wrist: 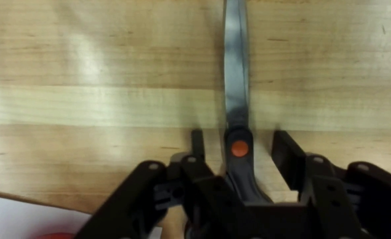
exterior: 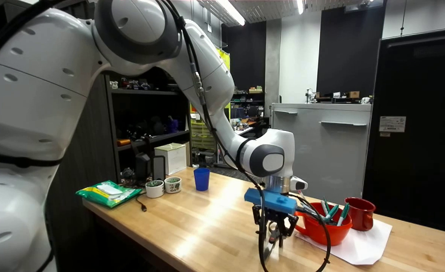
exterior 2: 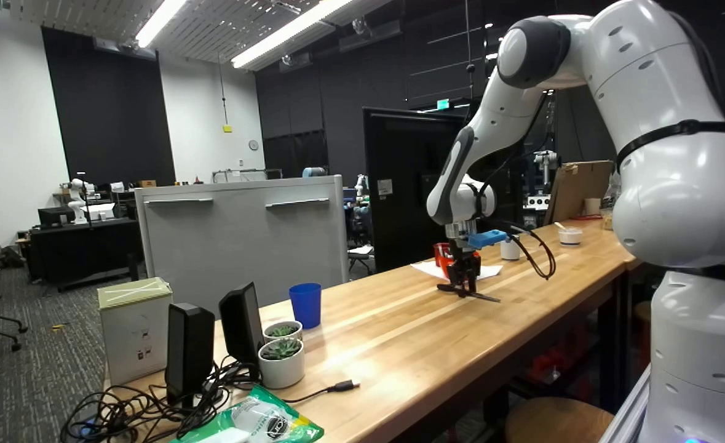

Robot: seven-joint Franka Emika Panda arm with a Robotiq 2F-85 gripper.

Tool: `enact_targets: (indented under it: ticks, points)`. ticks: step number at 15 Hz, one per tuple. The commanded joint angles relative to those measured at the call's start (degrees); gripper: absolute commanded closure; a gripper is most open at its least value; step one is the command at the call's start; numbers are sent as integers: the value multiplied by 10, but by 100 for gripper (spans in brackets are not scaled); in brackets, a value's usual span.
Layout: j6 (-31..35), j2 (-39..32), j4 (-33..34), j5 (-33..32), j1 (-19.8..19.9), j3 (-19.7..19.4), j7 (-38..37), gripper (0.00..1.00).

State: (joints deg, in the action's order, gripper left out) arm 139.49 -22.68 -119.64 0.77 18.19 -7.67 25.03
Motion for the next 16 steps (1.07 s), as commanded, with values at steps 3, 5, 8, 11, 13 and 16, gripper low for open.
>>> enact_targets:
  ticks: [3, 5, 8, 11, 13, 16]
  points:
    - [-1, 17, -18, 9, 8, 6, 16, 92]
    - [-2, 19, -18, 9, 8, 6, 16, 96]
    - [1, 24, -19, 2, 3, 5, 14, 94]
    - [7, 39, -24, -9, -7, 9, 16, 94]
    - [9, 50, -24, -10, -14, 16, 20, 94]
    - [2, 67, -19, 1, -27, 34, 24, 94]
